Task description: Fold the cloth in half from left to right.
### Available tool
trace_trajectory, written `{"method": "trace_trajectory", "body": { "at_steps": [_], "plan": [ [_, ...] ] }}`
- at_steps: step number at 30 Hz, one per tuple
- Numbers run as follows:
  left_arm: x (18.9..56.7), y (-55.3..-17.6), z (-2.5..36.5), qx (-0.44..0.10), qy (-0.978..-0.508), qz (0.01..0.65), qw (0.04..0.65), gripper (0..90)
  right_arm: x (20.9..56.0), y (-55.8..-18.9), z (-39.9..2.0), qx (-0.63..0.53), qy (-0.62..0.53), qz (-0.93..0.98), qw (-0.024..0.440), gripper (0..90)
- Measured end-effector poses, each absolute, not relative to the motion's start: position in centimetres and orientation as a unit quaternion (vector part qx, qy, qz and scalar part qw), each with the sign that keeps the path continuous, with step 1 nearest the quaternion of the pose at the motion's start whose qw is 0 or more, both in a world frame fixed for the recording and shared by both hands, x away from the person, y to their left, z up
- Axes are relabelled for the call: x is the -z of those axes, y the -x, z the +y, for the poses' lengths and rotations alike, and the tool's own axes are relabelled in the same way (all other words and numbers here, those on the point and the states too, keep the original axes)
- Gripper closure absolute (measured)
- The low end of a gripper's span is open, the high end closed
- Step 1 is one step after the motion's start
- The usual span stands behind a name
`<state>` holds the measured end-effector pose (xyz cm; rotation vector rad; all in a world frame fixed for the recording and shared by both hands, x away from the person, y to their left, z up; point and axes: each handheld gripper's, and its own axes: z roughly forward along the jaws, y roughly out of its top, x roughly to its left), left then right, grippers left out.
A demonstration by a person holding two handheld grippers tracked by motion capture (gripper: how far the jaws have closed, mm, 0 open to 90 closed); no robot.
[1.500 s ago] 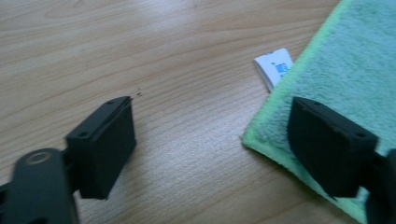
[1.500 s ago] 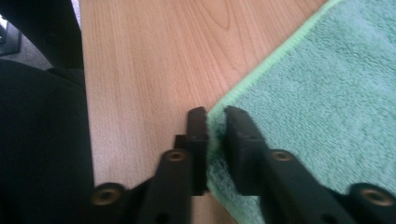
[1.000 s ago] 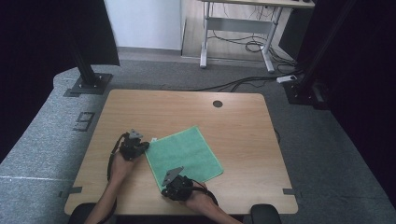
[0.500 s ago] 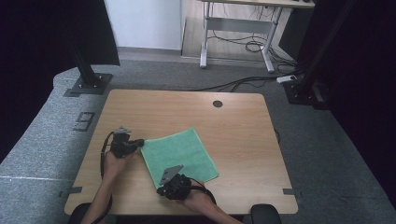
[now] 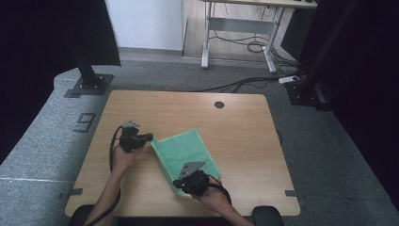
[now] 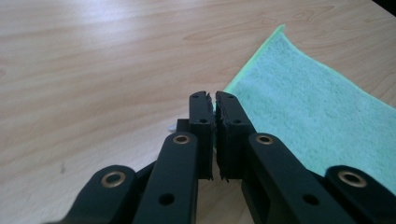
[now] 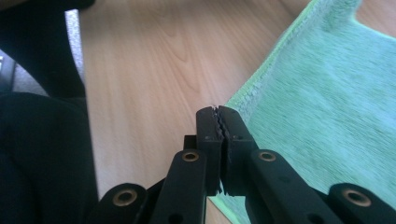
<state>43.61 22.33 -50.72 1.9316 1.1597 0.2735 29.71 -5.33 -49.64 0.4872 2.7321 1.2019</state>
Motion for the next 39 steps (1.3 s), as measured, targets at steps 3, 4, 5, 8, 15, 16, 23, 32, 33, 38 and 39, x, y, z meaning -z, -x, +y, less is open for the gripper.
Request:
{"method": "trace_trajectory", "body": {
  "at_steps": [3, 4, 5, 8, 15, 16, 23, 32, 33, 38, 39],
  "plan": [
    [50.5, -44.2, 21.3, -0.114, -0.776, 0.455, 0.421, 85.4, 49.7, -29.9, -6.0, -0.395, -0.168, 0.901, 0.067, 86.8],
    [50.5, -44.4, 21.0, -0.116, -0.778, 0.453, 0.419, 85.3, 49.7, -30.0, -6.3, -0.394, -0.172, 0.900, 0.068, 86.8],
    [50.5, -44.4, 21.0, -0.116, -0.778, 0.453, 0.419, 85.3, 49.7, -30.0, -6.6, -0.395, -0.176, 0.899, 0.069, 86.8],
    [50.4, -45.1, 19.5, -0.125, -0.788, 0.441, 0.412, 85.2, 49.7, -30.2, -7.4, -0.395, -0.186, 0.897, 0.071, 86.8],
    [50.4, -46.1, 16.8, -0.139, -0.803, 0.419, 0.401, 84.9, 49.9, -30.6, -9.2, -0.393, -0.205, 0.893, 0.080, 86.9],
    [50.4, -46.3, 16.5, -0.141, -0.806, 0.416, 0.397, 84.8, 49.9, -30.7, -9.4, -0.393, -0.208, 0.892, 0.081, 86.9],
    [50.3, -47.1, 13.9, -0.152, -0.817, 0.398, 0.389, 84.3, 50.2, -30.9, -11.3, -0.393, -0.226, 0.887, 0.088, 86.9],
    [50.0, -48.0, 11.3, -0.154, -0.820, 0.387, 0.392, 84.3, 50.1, -31.1, -13.6, -0.394, -0.249, 0.879, 0.100, 86.9],
    [49.9, -48.1, 11.0, -0.156, -0.822, 0.384, 0.390, 84.2, 50.1, -31.1, -13.8, -0.395, -0.251, 0.878, 0.100, 86.9],
    [49.6, -48.7, 9.6, -0.157, -0.825, 0.378, 0.390, 84.2, 49.9, -31.3, -14.8, -0.396, -0.261, 0.874, 0.106, 86.9],
    [49.6, -48.7, 9.6, -0.157, -0.825, 0.378, 0.390, 84.2, 49.9, -31.3, -15.0, -0.396, -0.264, 0.873, 0.106, 87.0]
  ]
}}
